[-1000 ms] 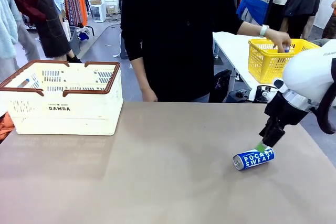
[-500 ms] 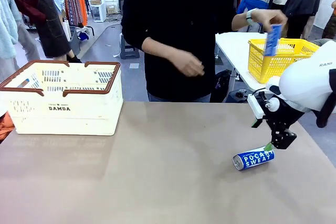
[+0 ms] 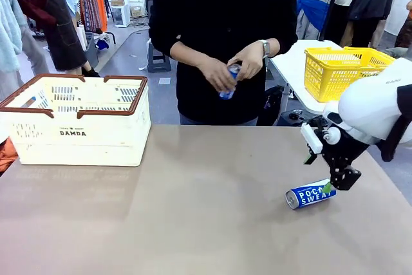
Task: Place the drinks into the Shopping basket.
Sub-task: Pick up one drink and place it into the Shopping basket.
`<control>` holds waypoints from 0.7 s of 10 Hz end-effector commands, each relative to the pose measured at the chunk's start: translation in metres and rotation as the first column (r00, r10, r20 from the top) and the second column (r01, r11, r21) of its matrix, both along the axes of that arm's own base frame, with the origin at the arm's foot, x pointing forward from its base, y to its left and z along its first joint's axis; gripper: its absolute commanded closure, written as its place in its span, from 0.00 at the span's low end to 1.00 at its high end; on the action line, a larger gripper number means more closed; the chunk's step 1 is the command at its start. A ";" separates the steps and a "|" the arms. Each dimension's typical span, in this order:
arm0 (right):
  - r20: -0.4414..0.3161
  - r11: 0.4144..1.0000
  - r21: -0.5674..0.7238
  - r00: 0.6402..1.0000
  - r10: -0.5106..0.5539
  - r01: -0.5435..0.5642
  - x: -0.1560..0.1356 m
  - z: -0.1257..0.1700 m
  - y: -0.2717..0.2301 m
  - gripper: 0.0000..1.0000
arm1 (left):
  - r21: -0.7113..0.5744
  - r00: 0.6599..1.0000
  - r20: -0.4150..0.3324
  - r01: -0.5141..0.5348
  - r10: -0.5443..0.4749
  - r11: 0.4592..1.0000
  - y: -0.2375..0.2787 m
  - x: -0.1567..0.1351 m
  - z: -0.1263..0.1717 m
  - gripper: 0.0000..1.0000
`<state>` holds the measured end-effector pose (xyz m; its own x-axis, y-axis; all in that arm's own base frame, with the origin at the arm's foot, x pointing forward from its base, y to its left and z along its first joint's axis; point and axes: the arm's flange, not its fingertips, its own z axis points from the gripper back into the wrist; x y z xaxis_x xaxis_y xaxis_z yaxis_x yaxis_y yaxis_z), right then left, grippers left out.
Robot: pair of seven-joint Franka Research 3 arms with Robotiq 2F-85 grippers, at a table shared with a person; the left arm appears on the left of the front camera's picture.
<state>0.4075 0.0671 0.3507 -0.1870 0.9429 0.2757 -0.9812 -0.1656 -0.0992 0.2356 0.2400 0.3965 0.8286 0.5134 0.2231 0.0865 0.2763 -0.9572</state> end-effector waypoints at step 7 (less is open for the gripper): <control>-0.109 0.999 -0.037 0.994 0.026 -0.030 0.015 -0.049 0.013 0.00 | -0.010 0.999 0.032 -0.004 0.005 1.000 0.000 0.000 0.002 0.00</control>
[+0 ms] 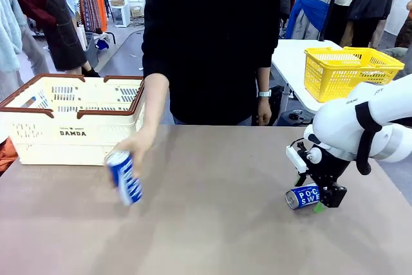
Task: Place the drinks into the Shopping basket.
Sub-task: Pick up one drink and place it into the Shopping basket.
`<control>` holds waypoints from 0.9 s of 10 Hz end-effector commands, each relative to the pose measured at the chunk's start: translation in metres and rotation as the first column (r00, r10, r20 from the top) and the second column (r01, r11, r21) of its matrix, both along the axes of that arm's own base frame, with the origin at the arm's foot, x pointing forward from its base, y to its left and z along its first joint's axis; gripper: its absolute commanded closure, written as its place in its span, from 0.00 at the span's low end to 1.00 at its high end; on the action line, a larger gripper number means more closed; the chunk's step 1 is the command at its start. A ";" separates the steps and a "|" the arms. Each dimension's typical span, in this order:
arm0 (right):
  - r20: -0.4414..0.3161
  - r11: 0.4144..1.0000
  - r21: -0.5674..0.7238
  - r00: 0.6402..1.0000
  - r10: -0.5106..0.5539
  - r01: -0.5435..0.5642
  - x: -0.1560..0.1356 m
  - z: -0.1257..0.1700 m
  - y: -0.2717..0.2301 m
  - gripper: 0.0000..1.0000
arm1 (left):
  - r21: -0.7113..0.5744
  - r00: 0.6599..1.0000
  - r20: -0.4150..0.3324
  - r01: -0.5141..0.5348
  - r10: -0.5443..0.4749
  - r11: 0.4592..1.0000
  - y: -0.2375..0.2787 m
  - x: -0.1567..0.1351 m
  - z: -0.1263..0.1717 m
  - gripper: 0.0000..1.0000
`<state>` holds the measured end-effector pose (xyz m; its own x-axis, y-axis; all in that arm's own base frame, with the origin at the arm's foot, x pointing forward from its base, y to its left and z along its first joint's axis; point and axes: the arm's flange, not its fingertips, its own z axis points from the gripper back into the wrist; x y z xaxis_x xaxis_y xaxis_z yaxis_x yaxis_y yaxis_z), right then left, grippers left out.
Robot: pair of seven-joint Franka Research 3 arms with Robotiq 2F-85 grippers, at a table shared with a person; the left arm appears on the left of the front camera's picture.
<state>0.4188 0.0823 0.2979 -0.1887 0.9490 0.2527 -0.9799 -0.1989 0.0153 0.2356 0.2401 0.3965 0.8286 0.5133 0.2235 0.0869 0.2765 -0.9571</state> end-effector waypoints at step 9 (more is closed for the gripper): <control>-0.068 0.987 -0.049 0.985 -0.158 0.155 0.012 0.007 -0.006 1.00 | -0.010 1.000 0.031 -0.004 0.005 1.000 0.000 0.000 0.002 0.00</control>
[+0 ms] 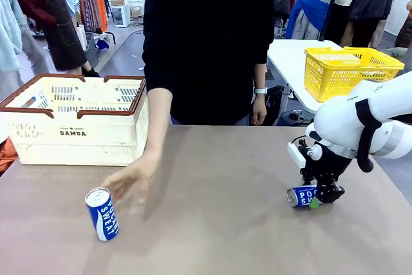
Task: Place the drinks into the Shopping basket.
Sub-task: Pick up one drink and place it into the Shopping basket.
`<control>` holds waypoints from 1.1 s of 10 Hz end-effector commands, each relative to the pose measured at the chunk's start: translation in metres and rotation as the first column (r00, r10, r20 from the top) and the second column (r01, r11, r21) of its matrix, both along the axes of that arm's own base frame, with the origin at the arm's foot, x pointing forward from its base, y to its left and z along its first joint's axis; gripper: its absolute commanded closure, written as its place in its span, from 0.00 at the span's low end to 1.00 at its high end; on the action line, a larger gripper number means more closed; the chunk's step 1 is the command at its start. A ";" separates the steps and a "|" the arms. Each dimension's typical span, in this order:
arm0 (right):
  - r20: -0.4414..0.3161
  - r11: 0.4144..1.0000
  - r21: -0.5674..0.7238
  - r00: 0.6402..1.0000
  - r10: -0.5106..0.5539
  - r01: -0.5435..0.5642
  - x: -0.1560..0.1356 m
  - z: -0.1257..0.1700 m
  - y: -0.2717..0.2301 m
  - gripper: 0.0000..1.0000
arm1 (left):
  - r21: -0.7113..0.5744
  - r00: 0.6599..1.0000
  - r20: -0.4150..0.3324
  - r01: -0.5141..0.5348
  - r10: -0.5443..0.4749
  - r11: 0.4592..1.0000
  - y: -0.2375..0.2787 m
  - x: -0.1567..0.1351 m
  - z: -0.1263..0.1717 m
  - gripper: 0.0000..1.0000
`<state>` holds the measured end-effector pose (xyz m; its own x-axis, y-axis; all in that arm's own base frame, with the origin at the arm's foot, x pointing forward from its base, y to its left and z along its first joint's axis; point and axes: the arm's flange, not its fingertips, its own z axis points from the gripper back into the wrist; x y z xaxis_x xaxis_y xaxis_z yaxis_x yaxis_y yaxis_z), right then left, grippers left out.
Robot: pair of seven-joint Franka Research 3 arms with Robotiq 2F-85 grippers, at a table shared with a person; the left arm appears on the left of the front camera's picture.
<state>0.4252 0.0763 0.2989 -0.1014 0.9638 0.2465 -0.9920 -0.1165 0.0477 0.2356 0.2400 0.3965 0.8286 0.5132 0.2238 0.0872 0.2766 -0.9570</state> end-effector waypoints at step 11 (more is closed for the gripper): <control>-0.260 0.686 0.254 0.731 -0.631 0.682 0.000 0.120 0.049 1.00 | -0.010 1.000 0.031 -0.005 0.005 1.000 0.000 0.000 0.002 0.00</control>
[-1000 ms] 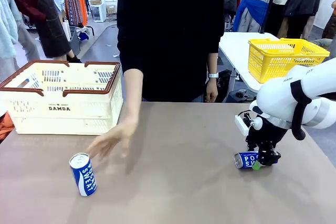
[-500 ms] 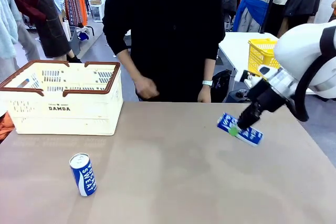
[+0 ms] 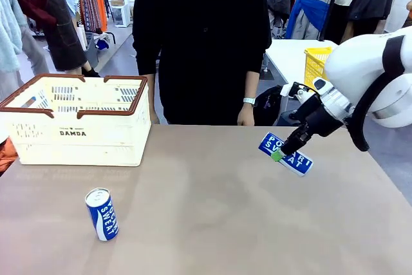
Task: Place the drinks into the Shopping basket.
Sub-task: Pick up one drink and place it into the Shopping basket.
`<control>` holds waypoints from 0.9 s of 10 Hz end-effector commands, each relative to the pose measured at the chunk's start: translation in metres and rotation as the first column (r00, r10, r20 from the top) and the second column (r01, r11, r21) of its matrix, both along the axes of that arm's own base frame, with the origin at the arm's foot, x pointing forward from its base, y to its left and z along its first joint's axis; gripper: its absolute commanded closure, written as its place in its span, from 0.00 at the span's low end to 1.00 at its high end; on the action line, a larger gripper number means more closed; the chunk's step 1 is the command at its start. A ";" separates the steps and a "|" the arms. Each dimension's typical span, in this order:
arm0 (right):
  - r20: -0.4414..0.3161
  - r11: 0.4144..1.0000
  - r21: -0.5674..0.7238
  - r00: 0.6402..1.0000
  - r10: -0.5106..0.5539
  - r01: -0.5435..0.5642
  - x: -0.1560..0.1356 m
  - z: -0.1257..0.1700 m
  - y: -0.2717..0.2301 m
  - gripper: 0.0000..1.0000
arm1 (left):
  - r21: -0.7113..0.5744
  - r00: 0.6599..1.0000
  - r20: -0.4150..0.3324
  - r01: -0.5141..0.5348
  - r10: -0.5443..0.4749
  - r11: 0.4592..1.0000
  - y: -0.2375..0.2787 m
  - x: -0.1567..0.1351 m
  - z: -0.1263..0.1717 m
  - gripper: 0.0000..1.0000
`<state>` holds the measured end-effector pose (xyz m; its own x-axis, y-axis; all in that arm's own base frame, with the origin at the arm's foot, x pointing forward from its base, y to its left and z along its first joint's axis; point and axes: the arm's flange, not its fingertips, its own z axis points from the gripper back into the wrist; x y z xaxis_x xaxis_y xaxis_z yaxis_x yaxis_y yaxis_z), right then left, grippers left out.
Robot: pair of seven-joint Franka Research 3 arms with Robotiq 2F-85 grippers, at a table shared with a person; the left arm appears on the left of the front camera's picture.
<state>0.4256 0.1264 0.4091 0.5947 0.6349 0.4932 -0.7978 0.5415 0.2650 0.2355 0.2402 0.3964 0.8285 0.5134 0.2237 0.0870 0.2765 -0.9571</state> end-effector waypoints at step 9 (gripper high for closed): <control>-0.207 0.926 -0.143 0.905 -0.372 0.348 -0.013 -0.045 0.237 1.00 | -0.010 1.000 0.031 -0.004 0.005 1.000 0.000 0.001 0.002 0.00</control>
